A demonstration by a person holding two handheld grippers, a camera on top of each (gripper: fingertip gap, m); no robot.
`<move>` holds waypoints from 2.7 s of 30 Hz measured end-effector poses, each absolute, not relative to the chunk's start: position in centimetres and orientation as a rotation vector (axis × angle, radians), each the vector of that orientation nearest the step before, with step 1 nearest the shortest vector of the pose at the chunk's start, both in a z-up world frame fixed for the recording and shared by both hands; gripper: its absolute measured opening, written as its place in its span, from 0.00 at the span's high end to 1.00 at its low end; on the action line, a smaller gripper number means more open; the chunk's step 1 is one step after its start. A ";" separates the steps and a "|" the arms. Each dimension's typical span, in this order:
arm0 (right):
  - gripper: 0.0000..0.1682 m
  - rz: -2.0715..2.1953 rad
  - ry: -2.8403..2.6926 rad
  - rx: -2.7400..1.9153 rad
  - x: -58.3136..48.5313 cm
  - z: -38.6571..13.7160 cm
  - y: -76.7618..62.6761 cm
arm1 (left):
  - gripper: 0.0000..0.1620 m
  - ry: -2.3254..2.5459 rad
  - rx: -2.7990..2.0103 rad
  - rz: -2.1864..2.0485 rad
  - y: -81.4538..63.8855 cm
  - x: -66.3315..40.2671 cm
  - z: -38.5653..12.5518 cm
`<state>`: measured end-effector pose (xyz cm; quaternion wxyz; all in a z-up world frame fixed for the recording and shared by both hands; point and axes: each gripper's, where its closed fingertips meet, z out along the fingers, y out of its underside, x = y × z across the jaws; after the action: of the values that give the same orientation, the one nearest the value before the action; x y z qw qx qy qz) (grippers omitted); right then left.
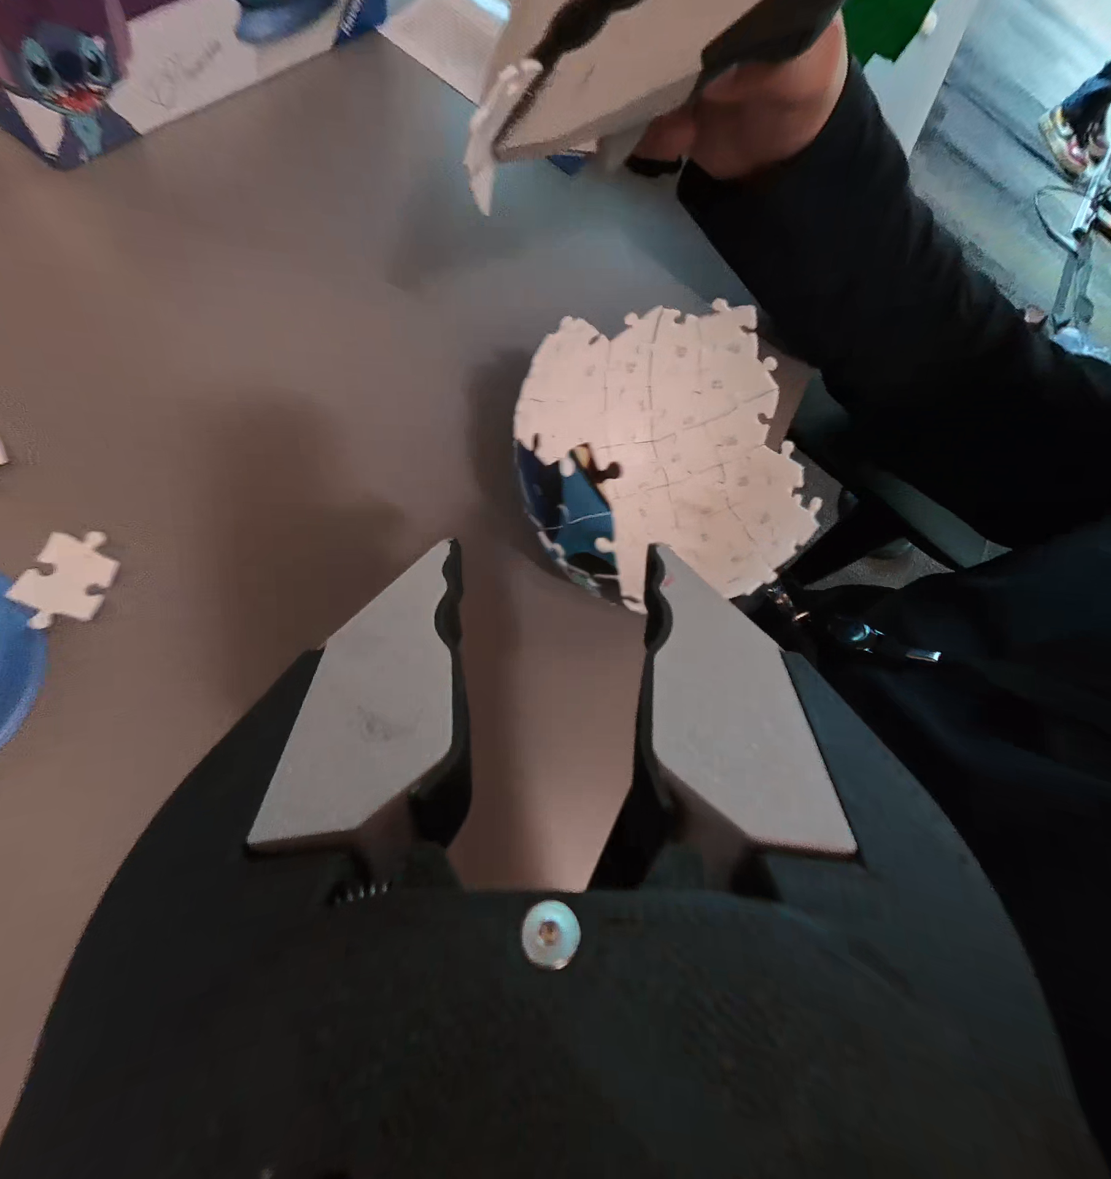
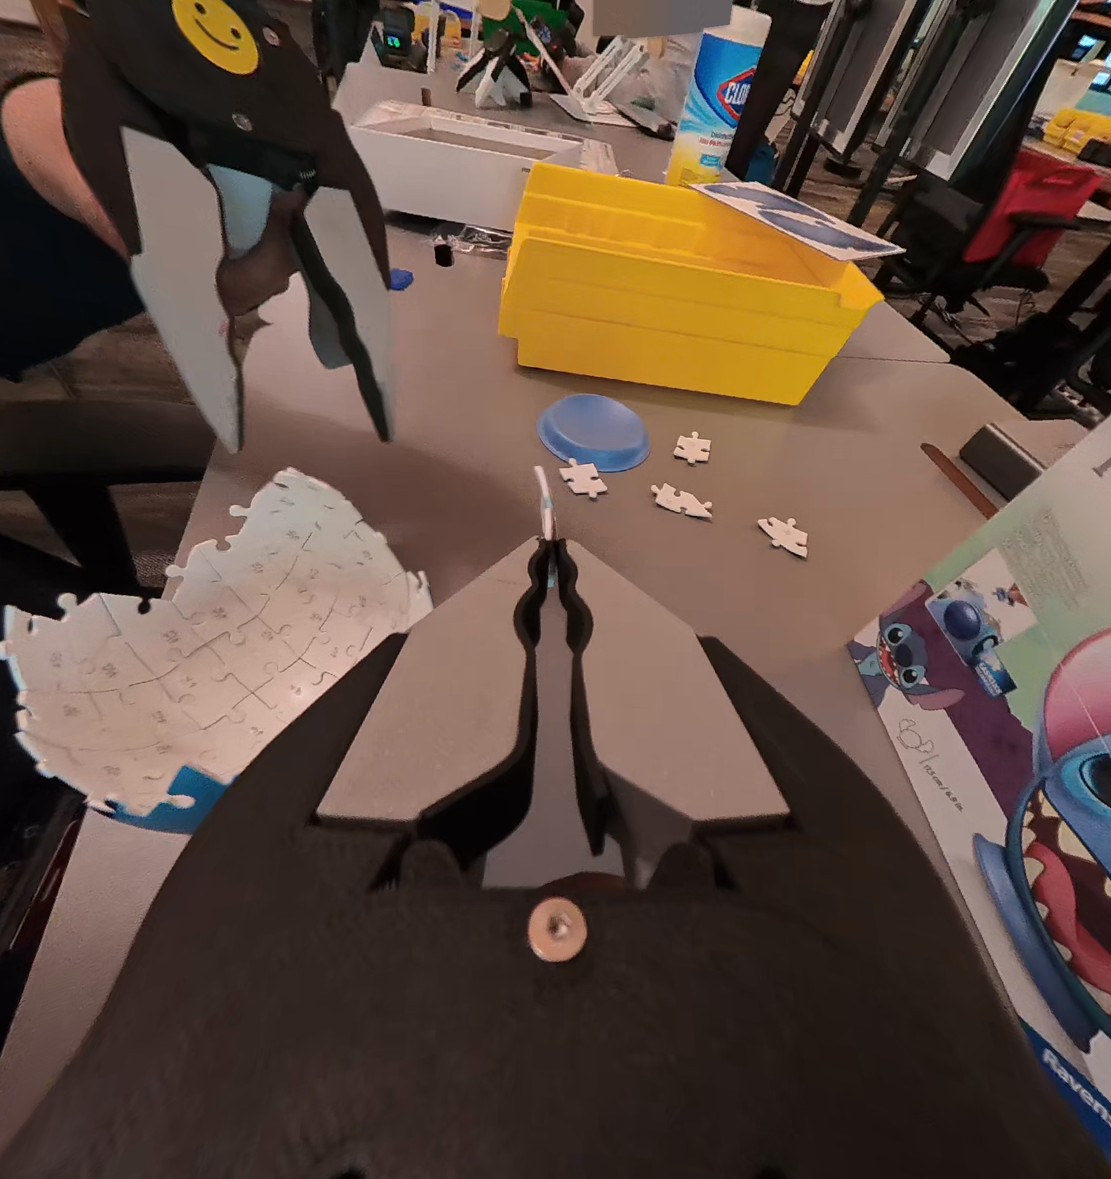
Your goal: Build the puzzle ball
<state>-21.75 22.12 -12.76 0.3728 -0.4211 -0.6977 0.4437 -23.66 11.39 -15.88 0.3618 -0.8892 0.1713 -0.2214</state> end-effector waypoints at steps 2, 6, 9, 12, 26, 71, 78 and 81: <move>1.00 1.128 -1.781 -1.081 -21.7 -12.7 22.2 | 0.67 0.447 -2.296 -0.571 11.5 -22.4 -16.0; 1.00 1.142 -1.762 -1.084 -21.5 -12.3 22.4 | 0.67 0.428 -2.324 -0.539 12.2 -21.7 -16.5; 1.00 1.154 -1.761 -1.061 -21.3 -11.9 22.1 | 0.70 0.417 -2.352 -0.494 12.9 -21.8 -17.4; 1.00 1.150 -1.768 -1.060 -21.3 -12.0 22.0 | 0.77 0.440 -2.373 -0.492 13.2 -21.4 -18.0; 1.00 1.172 -1.777 -1.082 -21.5 -12.3 21.9 | 0.76 0.436 -2.361 -0.436 13.4 -22.6 -17.5; 1.00 0.938 -2.172 -0.932 -19.6 -16.4 17.6 | 0.92 0.702 -2.478 -0.282 17.0 -21.7 -19.0; 1.00 0.847 -2.163 -0.971 -19.4 -16.0 18.0 | 0.91 0.721 -2.479 -0.275 17.1 -21.6 -18.9; 1.00 0.828 -2.167 -0.980 -19.3 -16.1 17.9 | 0.91 0.723 -2.480 -0.273 17.1 -21.5 -18.9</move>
<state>-19.32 17.89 -16.08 0.3066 -0.3703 -0.8192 0.3128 -21.47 17.15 -18.94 0.2687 -0.9196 0.2681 -0.1011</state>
